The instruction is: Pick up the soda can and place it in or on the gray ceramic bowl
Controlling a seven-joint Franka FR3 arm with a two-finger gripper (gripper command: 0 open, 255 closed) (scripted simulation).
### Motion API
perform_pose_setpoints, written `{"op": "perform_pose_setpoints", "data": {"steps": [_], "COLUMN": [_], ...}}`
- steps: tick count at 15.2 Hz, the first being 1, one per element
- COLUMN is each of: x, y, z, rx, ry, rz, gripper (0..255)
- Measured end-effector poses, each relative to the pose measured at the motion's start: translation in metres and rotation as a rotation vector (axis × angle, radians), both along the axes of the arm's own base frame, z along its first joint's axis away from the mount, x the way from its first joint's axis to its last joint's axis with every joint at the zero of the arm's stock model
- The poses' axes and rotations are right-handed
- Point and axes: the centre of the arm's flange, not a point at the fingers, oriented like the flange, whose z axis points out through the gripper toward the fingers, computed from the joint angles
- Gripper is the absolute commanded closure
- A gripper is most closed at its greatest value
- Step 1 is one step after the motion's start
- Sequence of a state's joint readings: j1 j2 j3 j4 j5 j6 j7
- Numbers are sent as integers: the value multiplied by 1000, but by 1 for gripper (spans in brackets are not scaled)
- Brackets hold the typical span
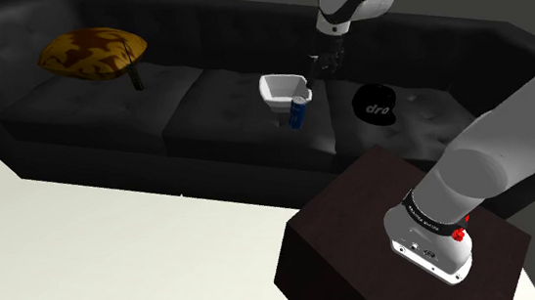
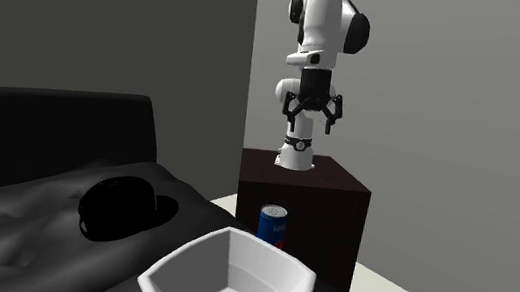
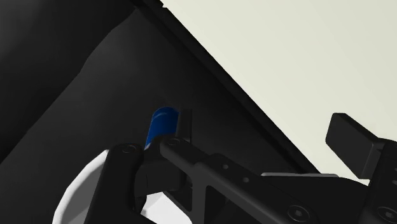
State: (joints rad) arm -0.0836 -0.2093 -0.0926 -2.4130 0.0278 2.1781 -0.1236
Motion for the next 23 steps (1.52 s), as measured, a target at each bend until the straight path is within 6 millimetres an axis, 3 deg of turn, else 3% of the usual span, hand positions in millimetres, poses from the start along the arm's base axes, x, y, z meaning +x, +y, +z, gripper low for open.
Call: {"op": "perform_pose_setpoints", "data": {"steps": [14, 18, 23], "x": [103, 120, 124], "y": [-71, -82, -82], "z": [-126, -155, -184], "rx": [-46, -53, -54], "ry": [-18, -19, -20], "rz": [1, 1, 1], "gripper": [0, 0, 0]}}
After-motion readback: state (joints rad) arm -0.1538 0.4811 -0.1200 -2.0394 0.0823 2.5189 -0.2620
